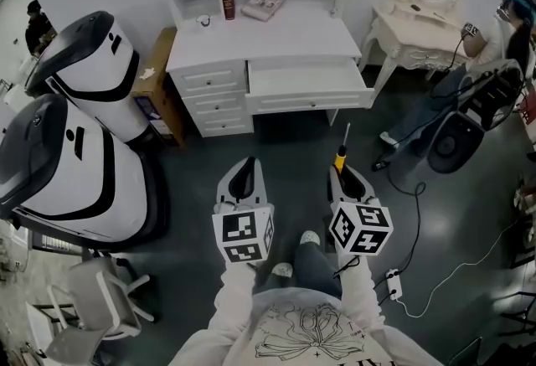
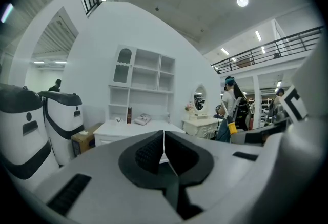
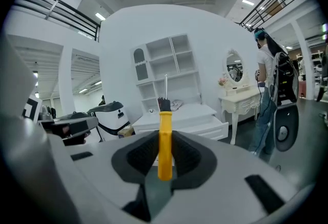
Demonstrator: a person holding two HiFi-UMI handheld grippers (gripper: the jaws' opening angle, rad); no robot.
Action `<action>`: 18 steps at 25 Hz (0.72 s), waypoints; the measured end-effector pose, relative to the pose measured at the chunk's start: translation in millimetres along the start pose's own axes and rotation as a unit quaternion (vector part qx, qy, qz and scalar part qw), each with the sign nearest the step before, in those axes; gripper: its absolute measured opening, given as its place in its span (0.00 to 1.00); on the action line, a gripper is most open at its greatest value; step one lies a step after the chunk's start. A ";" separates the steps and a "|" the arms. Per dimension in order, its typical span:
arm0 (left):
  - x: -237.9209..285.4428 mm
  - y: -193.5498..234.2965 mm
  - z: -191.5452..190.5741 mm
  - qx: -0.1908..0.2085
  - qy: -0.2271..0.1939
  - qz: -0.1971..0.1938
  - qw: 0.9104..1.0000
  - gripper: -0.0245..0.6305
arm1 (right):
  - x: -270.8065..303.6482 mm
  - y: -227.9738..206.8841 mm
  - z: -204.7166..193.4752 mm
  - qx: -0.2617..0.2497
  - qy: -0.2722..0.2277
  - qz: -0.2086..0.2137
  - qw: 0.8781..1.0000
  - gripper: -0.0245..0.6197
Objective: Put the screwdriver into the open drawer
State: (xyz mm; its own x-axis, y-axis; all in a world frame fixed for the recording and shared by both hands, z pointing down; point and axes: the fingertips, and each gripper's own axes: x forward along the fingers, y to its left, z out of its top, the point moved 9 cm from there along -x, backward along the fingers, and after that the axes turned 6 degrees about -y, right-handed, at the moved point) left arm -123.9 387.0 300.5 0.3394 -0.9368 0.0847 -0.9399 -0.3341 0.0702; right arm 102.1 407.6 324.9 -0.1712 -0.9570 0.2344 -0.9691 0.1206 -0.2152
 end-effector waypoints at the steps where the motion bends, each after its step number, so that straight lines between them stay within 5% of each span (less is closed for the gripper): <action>1: 4.1 0.3 -0.3 -0.001 0.001 -0.001 1.000 0.05 | 4.2 -1.3 0.9 0.001 0.001 0.000 1.000 0.15; 18: 155.5 10.0 4.8 -0.003 0.011 0.034 0.999 0.05 | 155.0 -62.4 46.1 0.006 0.014 0.039 0.999 0.15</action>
State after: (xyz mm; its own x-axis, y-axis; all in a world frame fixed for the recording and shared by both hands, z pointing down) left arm -80.7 237.4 309.7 0.2751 -0.9549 0.1116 -0.9607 -0.2686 0.0701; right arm 144.2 239.6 331.0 -0.2515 -0.9369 0.2427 -0.9505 0.1918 -0.2445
